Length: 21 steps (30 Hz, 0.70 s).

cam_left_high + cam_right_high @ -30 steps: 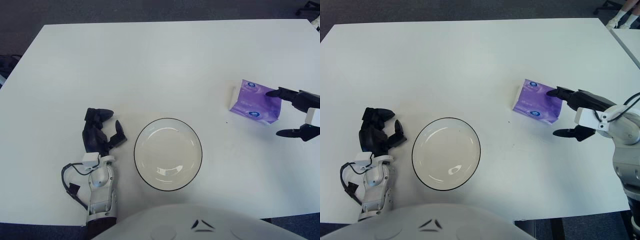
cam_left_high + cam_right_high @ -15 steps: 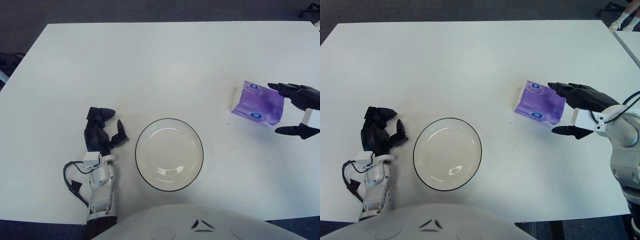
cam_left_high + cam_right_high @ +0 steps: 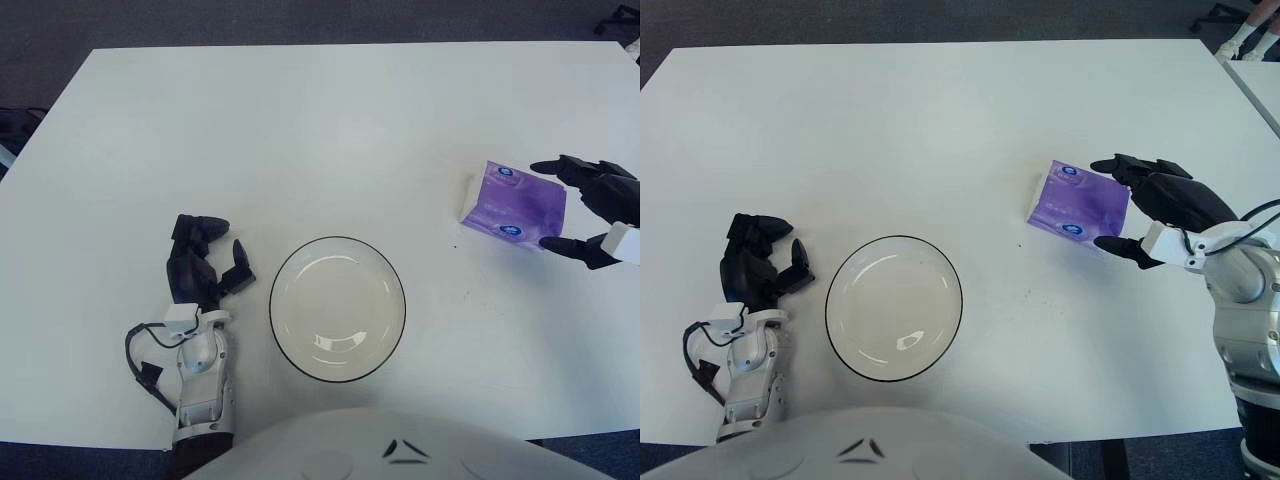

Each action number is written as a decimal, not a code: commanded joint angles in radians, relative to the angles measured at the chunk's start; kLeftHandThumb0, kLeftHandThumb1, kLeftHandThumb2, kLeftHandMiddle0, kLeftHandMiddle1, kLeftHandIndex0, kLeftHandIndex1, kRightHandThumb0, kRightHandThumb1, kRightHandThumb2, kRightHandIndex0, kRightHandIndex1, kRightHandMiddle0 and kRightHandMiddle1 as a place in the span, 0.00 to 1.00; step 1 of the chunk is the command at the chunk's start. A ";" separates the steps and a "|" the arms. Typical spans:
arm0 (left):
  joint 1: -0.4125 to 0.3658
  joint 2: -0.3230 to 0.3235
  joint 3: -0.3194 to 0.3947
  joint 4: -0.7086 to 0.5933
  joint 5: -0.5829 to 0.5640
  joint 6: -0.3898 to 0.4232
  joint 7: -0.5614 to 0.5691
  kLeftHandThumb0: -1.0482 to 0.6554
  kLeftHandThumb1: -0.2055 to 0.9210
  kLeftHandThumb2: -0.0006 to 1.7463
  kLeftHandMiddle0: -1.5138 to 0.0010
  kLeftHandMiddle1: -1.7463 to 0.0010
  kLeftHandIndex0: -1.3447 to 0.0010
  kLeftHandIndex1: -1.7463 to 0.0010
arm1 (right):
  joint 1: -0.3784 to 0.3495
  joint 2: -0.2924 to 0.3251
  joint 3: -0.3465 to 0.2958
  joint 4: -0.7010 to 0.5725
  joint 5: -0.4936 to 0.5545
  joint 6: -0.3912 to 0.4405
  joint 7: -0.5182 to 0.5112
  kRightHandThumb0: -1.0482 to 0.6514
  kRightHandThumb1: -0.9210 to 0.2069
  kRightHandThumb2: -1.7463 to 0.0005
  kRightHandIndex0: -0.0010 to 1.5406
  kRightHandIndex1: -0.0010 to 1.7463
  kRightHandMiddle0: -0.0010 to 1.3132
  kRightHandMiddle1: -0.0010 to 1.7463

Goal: Put the tissue paper into the plate.

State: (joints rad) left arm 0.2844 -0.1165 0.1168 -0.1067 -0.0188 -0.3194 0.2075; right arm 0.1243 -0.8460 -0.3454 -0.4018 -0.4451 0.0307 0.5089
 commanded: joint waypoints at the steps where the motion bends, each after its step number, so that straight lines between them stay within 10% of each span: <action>1: 0.031 -0.015 0.003 0.029 0.000 0.033 0.006 0.61 0.42 0.78 0.57 0.04 0.67 0.00 | -0.004 -0.019 0.002 0.044 -0.022 -0.059 -0.042 0.10 0.39 0.51 0.00 0.04 0.00 0.12; 21: 0.027 -0.017 0.000 0.025 0.006 0.040 0.016 0.61 0.42 0.79 0.57 0.03 0.67 0.00 | 0.003 -0.042 0.018 -0.045 -0.103 0.061 0.058 0.04 0.29 0.70 0.00 0.00 0.00 0.00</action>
State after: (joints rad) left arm 0.2836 -0.1169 0.1164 -0.1093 -0.0223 -0.3127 0.2129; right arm 0.1276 -0.8756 -0.3337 -0.4232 -0.5303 0.0629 0.5455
